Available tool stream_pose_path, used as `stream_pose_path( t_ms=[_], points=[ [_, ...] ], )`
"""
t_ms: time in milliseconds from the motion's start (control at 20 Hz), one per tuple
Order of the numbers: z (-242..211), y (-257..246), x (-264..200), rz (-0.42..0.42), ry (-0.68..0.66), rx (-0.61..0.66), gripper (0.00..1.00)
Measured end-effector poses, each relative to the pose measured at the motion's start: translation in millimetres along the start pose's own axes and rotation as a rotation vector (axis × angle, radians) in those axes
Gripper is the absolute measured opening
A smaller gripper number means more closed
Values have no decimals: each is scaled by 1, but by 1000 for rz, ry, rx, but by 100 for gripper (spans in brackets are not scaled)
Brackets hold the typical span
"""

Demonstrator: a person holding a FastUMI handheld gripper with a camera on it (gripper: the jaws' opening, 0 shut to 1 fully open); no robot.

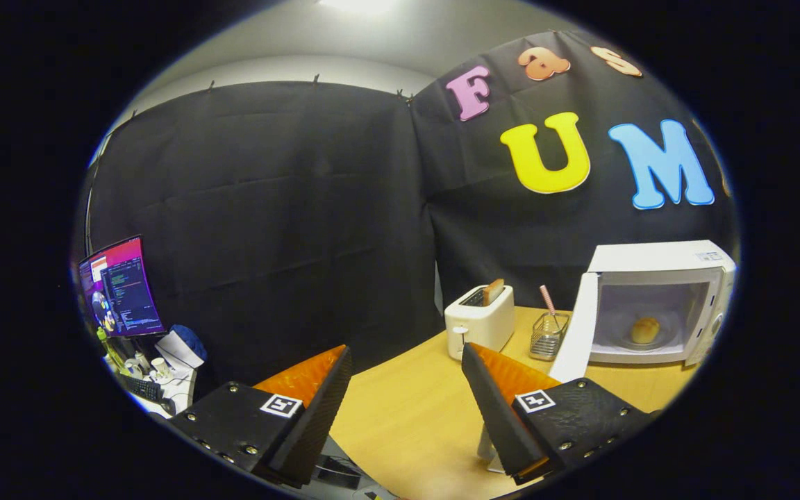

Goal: Open the microwave, put the food inside, and close the microwave door.

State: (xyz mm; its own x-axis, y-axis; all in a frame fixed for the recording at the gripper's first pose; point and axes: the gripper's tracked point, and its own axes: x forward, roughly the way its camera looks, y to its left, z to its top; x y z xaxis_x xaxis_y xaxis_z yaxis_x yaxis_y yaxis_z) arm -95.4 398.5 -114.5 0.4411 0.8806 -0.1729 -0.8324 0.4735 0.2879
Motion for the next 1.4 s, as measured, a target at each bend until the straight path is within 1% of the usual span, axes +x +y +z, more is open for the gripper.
stream_pose_path(
  t_ms=[150,250,300,350,400,450,500,550,600,650,700,800,1000,1150,1400],
  points=[
    [-34,4,9,20,73,-4,94],
    [-52,-3,14,5,100,-16,92],
    [-61,-10,16,-12,120,-21,78],
    [-70,-16,17,-33,140,-23,72],
    [-75,-25,18,-60,150,-24,54],
    [-79,-34,19,-86,156,-28,42],
    [-81,-46,19,-129,161,-40,22],
    [-84,-57,17,-170,167,-43,13],
    [-88,-63,22,-173,176,-30,3],
    [-90,-60,14,-163,185,-11,4],
    [-92,-60,15,-165,189,-11,1],
    [-91,-66,9,-181,192,-27,1],
    [-91,-80,-8,-202,198,-6,1],
    [-92,-95,-26,-249,200,-11,1],
    [-87,-130,-50,-346,183,21,1]
  ],
)
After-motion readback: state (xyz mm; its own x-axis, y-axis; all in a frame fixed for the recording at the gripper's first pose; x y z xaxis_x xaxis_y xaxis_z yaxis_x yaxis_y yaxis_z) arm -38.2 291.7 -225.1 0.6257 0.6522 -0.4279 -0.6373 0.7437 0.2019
